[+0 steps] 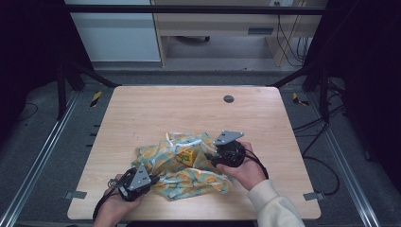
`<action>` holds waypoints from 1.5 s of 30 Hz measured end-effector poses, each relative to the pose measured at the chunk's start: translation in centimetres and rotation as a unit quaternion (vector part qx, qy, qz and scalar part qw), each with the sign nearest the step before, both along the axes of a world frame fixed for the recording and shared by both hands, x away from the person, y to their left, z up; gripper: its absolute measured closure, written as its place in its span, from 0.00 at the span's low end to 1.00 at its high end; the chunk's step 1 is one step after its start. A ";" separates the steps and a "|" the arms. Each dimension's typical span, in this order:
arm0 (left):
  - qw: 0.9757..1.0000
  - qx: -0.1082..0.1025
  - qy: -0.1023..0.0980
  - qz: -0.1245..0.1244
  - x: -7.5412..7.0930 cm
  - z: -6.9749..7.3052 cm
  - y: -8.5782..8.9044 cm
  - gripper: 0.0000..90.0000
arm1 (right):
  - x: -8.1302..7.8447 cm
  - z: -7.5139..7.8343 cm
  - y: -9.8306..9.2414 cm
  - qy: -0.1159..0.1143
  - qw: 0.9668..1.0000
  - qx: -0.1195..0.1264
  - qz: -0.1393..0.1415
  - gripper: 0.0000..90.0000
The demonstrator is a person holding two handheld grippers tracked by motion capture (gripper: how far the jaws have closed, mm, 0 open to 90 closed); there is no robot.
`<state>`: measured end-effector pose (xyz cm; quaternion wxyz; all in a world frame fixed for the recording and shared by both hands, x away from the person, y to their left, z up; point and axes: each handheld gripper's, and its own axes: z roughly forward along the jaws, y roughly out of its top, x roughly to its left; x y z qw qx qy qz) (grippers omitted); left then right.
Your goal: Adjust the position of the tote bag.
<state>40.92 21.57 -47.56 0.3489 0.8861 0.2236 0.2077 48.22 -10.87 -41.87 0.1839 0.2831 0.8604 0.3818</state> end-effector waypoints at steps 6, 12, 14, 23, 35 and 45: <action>1.000 -0.007 0.004 0.006 0.0 0.2 0.3 1.00 | 1.0 1.2 1.0 -0.011 1.000 0.014 0.015 0.94; 1.000 -0.011 -0.002 0.012 0.0 0.5 0.6 1.00 | 2.7 3.3 2.1 -0.016 0.999 0.031 0.018 0.99; 1.000 -0.015 -0.006 0.016 -0.1 0.7 0.8 1.00 | 3.5 3.9 2.5 -0.015 0.999 0.031 0.017 0.99; 0.999 -0.034 -0.026 0.026 -0.3 1.2 1.4 1.00 | 7.7 4.6 4.8 0.015 0.999 0.025 0.014 1.00; 1.000 -0.003 -0.008 0.023 0.0 0.3 0.7 1.00 | 11.6 -0.3 5.4 0.087 0.995 -0.040 -0.021 1.00; 1.000 0.016 0.002 0.019 0.0 -0.4 0.0 1.00 | 12.3 -3.4 3.7 0.122 0.990 -0.044 -0.048 1.00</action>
